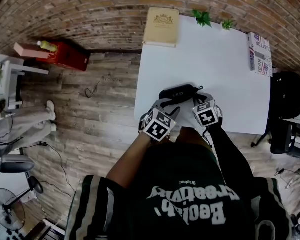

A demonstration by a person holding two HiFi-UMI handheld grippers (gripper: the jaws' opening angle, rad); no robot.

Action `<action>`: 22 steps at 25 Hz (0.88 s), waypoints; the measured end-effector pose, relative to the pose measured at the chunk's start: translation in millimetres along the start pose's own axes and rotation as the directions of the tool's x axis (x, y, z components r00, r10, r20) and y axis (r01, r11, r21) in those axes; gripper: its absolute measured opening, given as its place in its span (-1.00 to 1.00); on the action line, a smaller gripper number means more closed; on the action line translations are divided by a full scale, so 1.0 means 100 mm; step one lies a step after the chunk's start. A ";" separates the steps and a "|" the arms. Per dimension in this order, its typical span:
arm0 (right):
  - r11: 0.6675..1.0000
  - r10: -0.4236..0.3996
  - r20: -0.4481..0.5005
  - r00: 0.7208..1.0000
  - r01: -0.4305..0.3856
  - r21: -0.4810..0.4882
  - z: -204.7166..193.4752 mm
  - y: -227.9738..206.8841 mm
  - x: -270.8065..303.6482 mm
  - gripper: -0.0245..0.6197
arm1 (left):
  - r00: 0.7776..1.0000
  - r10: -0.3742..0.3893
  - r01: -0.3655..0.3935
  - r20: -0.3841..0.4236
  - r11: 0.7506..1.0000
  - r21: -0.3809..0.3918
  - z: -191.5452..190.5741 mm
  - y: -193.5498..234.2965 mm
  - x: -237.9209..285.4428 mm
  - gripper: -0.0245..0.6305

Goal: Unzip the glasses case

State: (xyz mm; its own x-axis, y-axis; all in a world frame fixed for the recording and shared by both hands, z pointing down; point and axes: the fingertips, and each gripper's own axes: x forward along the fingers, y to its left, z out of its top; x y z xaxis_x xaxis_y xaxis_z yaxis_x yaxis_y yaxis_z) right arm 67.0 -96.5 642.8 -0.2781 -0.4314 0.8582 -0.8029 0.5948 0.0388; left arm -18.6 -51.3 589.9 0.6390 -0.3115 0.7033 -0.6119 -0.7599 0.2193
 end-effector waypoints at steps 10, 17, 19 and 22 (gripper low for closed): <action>0.981 0.109 -0.026 0.994 -0.112 -0.156 -0.10 0.59 -0.14 -0.88 | 0.991 0.134 -0.134 -0.004 0.990 -0.040 -0.22 0.28 -0.03 -0.50; 0.958 0.155 -0.040 0.987 -0.160 -0.239 -0.15 0.89 -0.12 -0.88 | 0.994 0.108 -0.108 0.026 0.994 -0.017 -0.11 0.28 -0.11 -0.43; 0.959 0.149 -0.037 0.988 -0.154 -0.239 -0.13 0.89 -0.11 -0.88 | 0.994 0.091 -0.092 0.059 0.996 0.015 0.06 0.23 -0.10 -0.43; 0.958 0.147 -0.037 0.988 -0.152 -0.243 -0.13 0.88 -0.11 -0.88 | 0.995 0.082 -0.086 0.055 0.994 0.074 0.19 0.20 0.03 -0.43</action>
State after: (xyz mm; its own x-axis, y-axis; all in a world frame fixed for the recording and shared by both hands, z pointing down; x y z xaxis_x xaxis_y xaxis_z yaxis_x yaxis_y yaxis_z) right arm 6.1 -30.7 643.7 -0.3733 -0.3134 0.8732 -0.5988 0.8003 0.0313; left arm -20.0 -77.8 583.6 0.6115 -0.4034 0.6807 -0.6283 -0.7705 0.1077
